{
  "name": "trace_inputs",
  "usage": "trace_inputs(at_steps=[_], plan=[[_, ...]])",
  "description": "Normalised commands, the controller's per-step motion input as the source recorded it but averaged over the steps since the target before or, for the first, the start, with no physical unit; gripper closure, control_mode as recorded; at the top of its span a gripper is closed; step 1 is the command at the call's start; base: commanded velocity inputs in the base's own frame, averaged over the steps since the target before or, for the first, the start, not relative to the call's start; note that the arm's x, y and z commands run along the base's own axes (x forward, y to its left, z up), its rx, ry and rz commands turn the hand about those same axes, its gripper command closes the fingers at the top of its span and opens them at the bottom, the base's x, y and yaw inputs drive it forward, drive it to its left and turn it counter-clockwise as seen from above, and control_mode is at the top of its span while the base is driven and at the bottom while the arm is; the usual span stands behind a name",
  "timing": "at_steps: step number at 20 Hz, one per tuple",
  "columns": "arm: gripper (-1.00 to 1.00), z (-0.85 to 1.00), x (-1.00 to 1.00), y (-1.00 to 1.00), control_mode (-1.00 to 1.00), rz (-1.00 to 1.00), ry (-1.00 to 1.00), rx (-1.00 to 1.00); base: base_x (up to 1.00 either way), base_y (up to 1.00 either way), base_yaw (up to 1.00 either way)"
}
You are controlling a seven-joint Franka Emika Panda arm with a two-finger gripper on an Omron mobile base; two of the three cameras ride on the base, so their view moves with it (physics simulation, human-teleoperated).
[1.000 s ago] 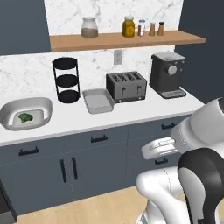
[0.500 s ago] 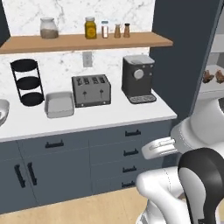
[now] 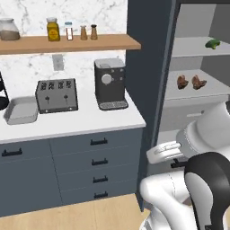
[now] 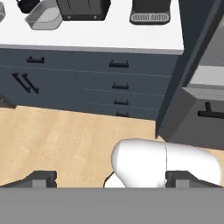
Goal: Place one broccoli and one steak in each tupperware on the nearby counter, to pack two identical lunches.
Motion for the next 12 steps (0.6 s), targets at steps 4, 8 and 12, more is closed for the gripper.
trace_inputs(at_steps=[4, 8, 12], plan=[[-1.00, 0.00, 0.00, 0.00, 1.00, 0.00, 0.00, 0.00, 0.36, -0.78, 0.06], [-1.00, 0.00, 0.00, 0.00, 1.00, 0.00, 0.00, 0.00, 0.39, -0.63, 0.02], [-1.00, 0.00, 0.00, 0.00, 1.00, 0.00, 0.00, 0.00, 0.25, -0.47, 0.00]])
